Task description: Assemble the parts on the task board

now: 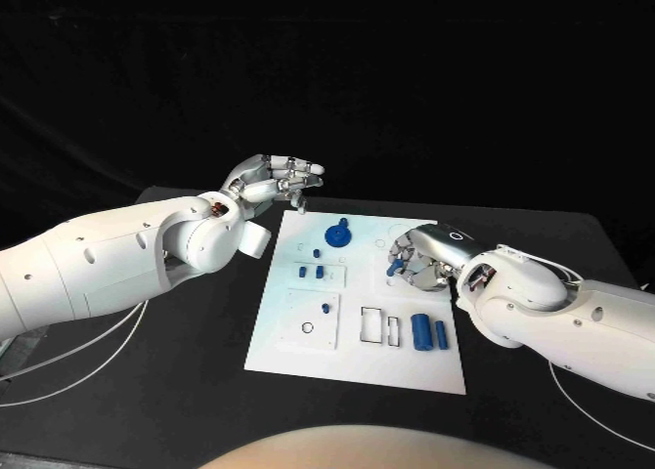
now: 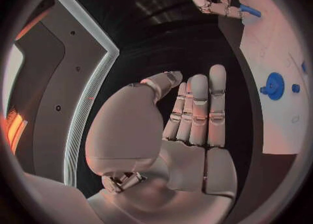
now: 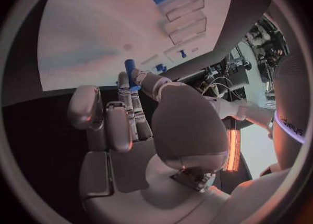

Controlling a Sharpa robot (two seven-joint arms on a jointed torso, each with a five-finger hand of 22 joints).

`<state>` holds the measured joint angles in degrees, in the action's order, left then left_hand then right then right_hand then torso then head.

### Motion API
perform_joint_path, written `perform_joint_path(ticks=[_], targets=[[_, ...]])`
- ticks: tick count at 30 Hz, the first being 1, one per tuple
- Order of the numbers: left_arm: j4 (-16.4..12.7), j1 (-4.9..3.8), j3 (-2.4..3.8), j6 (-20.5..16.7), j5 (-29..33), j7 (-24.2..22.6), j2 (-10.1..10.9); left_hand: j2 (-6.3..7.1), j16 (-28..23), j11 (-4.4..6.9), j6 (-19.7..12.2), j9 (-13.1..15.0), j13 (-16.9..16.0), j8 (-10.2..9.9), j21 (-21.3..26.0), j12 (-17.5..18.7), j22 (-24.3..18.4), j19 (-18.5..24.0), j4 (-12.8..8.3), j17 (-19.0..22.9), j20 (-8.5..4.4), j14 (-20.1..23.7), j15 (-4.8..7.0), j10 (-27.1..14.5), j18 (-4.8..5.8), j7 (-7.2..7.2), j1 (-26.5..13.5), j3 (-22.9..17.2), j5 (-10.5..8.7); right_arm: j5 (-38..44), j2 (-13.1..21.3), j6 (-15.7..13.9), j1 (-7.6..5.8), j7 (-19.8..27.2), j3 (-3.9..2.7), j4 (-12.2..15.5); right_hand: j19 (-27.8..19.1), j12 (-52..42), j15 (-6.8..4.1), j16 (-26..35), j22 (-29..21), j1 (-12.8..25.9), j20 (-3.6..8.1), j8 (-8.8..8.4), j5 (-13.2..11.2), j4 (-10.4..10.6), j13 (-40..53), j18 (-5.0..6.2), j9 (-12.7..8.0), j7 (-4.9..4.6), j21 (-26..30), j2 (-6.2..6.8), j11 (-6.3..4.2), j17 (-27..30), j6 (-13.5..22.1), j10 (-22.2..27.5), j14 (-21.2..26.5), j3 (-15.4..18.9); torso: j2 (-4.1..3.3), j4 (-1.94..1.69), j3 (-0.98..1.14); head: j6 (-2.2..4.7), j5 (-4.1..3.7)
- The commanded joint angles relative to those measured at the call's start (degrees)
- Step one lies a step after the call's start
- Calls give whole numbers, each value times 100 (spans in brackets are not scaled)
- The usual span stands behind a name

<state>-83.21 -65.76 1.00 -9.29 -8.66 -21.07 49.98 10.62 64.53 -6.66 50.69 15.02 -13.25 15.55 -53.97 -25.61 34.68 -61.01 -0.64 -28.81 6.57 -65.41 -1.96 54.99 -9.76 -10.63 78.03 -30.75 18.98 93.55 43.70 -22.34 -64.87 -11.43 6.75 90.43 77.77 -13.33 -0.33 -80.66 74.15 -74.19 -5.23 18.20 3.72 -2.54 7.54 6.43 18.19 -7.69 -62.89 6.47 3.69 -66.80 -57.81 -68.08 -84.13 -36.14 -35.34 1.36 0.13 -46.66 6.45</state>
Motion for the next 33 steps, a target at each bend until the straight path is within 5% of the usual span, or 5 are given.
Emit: perform_joint_path(ticks=[1,8,15,27,33], targets=[[7,-2,5,81,30,-27,-22,-31,20,-1,-44,-7,6,29,36,-12,-10,7,-19,7,44,43,5,-37,-85,-11,-29,17,25,16,66,-234,-53,-76,-12,232,39,-18,-41,-20,7,20,-4,126,-8,-8,5,-67,144,10,-31,-34,-6,1,-43,-44,-153,1,2,2,1,11,-1],[32,0,5,90,30,-27,-56,-32,23,-1,-48,-8,6,32,36,-16,-10,5,-21,8,44,44,4,-41,-85,-12,-27,17,25,-41,-54,-204,-74,-42,-22,656,35,-16,-42,-15,3,26,-3,132,-11,-9,6,-65,150,12,-22,-29,-6,16,-43,-40,-150,5,-8,0,8,18,49],[58,3,5,93,30,-27,-95,-32,23,-1,-48,-8,6,32,36,-16,-10,5,-21,8,44,44,4,-41,-85,-12,-27,17,25,-33,-536,-86,101,20,16,787,19,-13,-42,-9,-17,32,-2,134,-12,-5,6,-58,153,12,13,-31,-5,32,-42,-37,-147,5,-9,-9,-1,15,104],[81,4,4,95,30,-22,-155,-32,25,-3,-55,-8,6,35,37,-22,-10,5,-20,9,44,46,3,-46,-85,-15,-29,18,25,-11,-1200,95,397,138,106,553,5,-8,-42,-3,-35,37,-1,136,-9,-1,6,-51,158,11,45,-40,-5,45,-35,-31,-145,1,-16,-6,-19,-24,177],[85,4,4,99,30,-20,-169,-32,25,-3,-55,-8,6,35,37,-22,-10,5,-20,9,44,46,3,-46,-85,-15,-29,18,25,65,-1393,225,513,148,157,264,4,-7,-42,-1,-35,39,0,137,-8,-1,7,-50,160,11,47,-42,-5,50,-33,-30,-144,1,-20,-4,-7,-51,208]])
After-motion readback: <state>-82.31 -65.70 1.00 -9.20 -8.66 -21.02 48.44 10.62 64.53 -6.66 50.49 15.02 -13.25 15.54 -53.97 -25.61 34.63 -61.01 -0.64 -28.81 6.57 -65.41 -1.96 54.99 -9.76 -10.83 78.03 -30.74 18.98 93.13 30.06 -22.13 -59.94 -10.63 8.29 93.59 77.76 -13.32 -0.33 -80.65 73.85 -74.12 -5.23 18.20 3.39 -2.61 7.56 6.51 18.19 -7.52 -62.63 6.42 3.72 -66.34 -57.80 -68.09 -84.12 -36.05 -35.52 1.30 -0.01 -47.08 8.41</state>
